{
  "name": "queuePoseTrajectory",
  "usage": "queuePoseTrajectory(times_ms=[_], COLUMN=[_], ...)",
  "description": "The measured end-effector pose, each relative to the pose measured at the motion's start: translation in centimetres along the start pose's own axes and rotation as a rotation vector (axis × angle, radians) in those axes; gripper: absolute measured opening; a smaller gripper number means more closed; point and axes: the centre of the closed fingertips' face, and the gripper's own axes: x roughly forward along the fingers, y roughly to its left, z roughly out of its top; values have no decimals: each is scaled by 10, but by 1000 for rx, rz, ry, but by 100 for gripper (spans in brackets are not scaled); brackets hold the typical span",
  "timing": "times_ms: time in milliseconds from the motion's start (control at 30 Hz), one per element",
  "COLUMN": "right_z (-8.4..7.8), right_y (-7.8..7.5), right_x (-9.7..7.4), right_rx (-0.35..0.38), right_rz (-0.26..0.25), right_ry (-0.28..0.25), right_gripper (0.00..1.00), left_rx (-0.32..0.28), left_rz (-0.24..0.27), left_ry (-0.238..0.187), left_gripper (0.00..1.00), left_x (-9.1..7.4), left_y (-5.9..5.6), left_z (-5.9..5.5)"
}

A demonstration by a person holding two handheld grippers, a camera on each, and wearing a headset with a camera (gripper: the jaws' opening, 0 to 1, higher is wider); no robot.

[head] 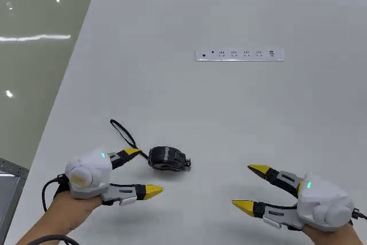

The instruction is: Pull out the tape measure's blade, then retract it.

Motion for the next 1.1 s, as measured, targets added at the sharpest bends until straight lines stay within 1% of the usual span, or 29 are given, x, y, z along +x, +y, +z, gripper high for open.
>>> queuePoseTrajectory(times_ms=[400,600,733,800,1100], right_z=[2,3,4,3,2], right_y=[-5,-7,-9,-9,-13], right_x=[10,15,18,20,24], right_rx=[-4,-1,0,1,1], right_rz=[25,37,45,51,72], right_ry=[6,2,2,2,12], right_gripper=[54,55,55,55,55], left_rx=[35,57,63,72,83], left_rz=[-28,-43,-53,-61,-82], left_ry=[31,56,63,76,101], left_gripper=[69,67,66,65,63], left_x=[7,11,14,17,25], left_y=[4,7,7,8,10], left_z=[1,-2,-2,-4,-6])
